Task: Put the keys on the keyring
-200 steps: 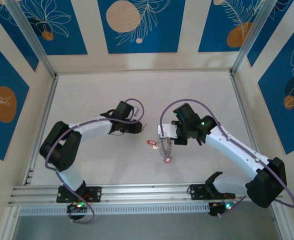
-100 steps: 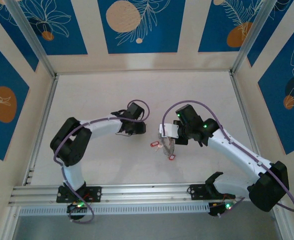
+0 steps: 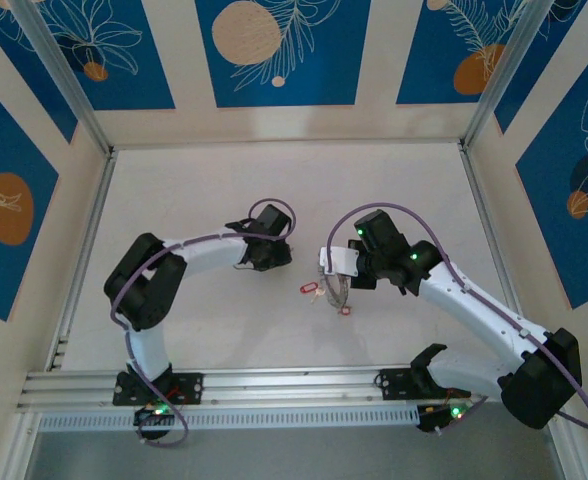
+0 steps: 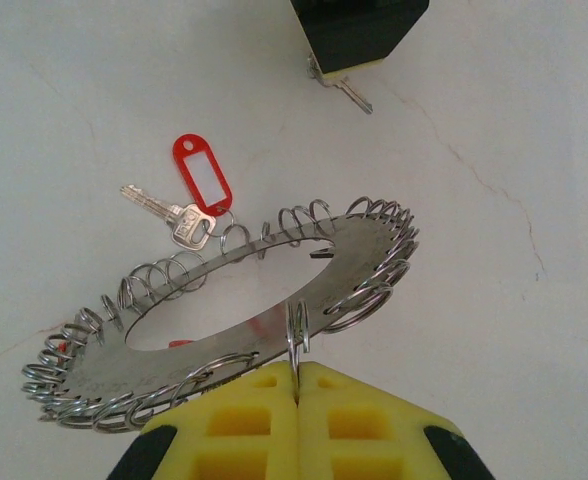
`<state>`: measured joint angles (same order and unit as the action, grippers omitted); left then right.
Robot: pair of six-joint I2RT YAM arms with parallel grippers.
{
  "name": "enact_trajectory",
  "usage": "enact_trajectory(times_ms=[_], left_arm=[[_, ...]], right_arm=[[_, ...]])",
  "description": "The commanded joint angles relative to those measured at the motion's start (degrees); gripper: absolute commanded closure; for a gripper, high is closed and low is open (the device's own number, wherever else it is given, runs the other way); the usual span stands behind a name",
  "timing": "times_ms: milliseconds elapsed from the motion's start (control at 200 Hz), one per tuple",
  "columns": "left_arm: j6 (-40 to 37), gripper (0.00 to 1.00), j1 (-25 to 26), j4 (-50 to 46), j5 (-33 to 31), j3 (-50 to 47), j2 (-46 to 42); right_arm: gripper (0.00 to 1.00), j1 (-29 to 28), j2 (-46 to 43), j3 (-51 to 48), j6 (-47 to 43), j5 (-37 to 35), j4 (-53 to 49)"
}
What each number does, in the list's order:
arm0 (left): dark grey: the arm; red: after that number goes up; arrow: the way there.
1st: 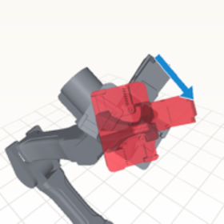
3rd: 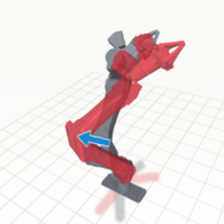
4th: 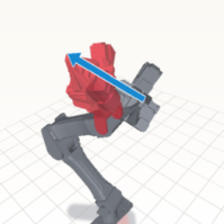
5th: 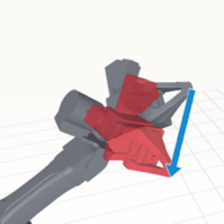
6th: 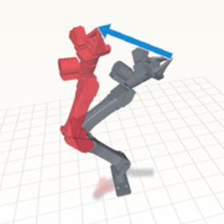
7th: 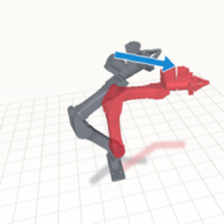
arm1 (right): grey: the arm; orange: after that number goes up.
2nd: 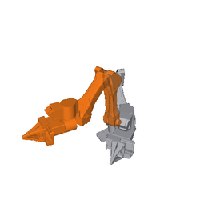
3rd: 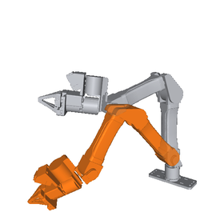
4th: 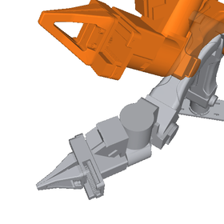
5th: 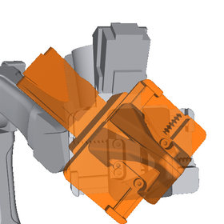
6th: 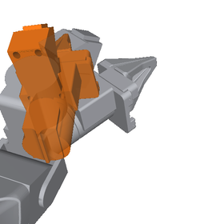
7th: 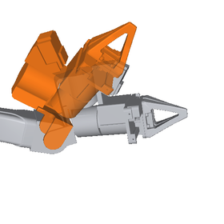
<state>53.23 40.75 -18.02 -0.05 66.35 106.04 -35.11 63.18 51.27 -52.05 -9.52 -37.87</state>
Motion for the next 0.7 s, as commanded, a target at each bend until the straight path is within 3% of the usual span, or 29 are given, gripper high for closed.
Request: enact_trajectory(times_ms=[0,515,695], left_arm=[[2.2,0.77,0.4,0.5,-0.1,1.1,1.4],[4.8,0.77,0.4,-0.5,-1.1,1.9,2.3],[4.8,0.85,0.4,-0.8,-1.7,2.5,2.3]], right_arm=[[1.0,0.4,-1.7,-0.7,1.0,0.3,1.5],[1.0,0.7,-2.5,-1.1,1.2,1.0,2.2],[1.0,0.7,-2.9,-1.2,1.2,1.0,2.4]])
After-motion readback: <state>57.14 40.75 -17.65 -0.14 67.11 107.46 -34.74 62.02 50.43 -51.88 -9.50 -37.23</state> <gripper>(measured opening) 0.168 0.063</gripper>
